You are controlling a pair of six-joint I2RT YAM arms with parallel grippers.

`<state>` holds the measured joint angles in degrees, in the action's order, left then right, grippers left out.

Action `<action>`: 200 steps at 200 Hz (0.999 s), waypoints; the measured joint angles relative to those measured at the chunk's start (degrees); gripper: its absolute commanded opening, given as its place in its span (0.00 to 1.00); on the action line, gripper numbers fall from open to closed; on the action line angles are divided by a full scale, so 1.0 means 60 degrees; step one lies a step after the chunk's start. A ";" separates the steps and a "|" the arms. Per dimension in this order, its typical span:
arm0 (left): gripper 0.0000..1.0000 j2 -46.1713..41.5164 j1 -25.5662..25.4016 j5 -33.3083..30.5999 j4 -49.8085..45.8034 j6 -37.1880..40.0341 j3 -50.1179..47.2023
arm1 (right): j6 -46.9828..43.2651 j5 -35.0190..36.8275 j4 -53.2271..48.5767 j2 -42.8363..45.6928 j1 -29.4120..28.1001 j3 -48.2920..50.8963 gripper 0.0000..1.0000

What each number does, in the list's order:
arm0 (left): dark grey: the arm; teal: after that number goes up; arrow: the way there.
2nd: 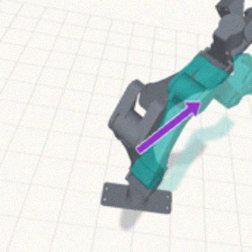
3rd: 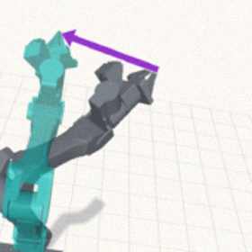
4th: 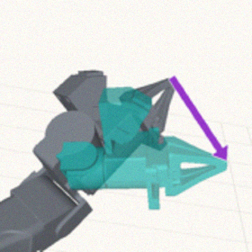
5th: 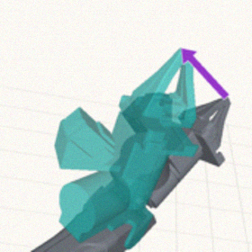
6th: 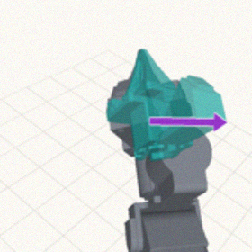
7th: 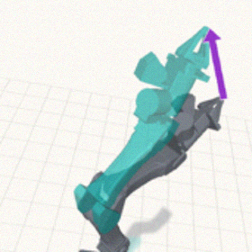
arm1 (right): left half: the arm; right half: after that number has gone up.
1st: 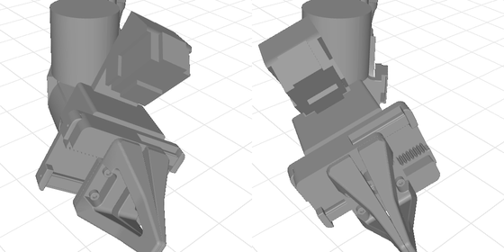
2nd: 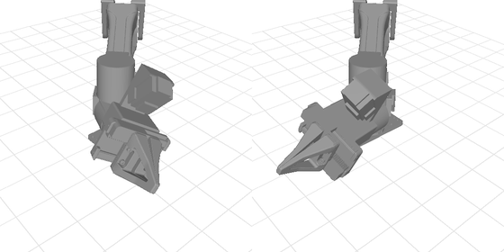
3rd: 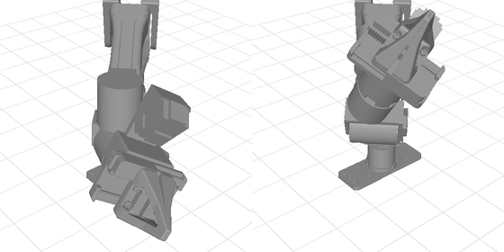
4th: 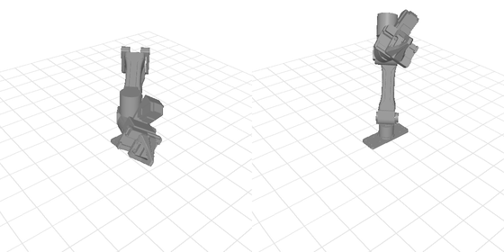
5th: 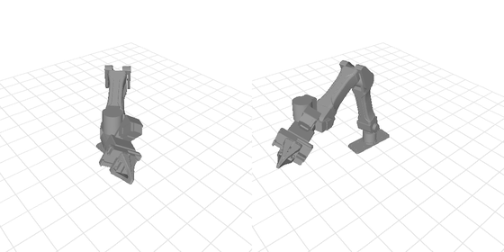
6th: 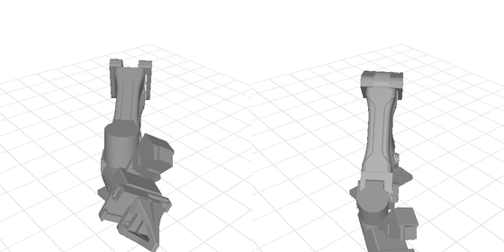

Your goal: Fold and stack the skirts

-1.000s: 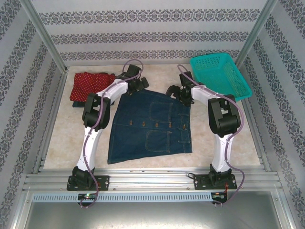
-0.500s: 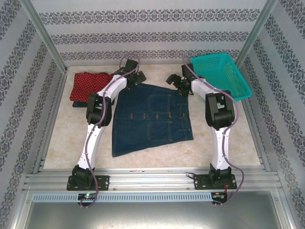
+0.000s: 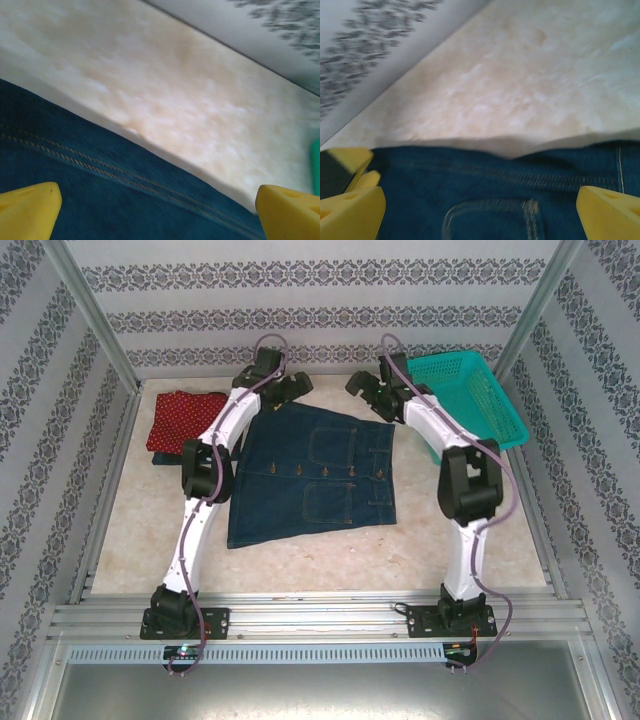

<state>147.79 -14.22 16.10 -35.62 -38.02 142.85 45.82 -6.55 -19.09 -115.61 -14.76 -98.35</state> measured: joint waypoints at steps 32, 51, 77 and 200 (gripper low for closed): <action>1.00 -0.3304 -0.0419 -0.0044 0.0510 0.0124 -0.3009 | -0.0106 -0.0124 0.0721 0.2685 -0.0375 0.2022 0.98; 1.00 -0.5672 -0.0885 -0.0645 0.1599 0.0164 -0.5818 | 0.0251 -0.0674 0.1617 0.3905 -0.0299 0.3821 0.98; 1.00 -0.8510 -0.1596 -0.1610 0.2441 0.0080 -0.9504 | 0.0408 -0.0929 0.1741 0.4554 -0.0208 0.5581 0.98; 0.83 -1.6396 -0.1566 -0.2991 -0.1749 -0.5555 -1.7263 | 0.1209 -0.0809 0.2371 0.5887 -0.0335 0.7934 0.98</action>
<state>49.41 -23.62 -1.85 -46.11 -71.35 39.27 53.08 -11.40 -4.86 -80.29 -16.78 -50.74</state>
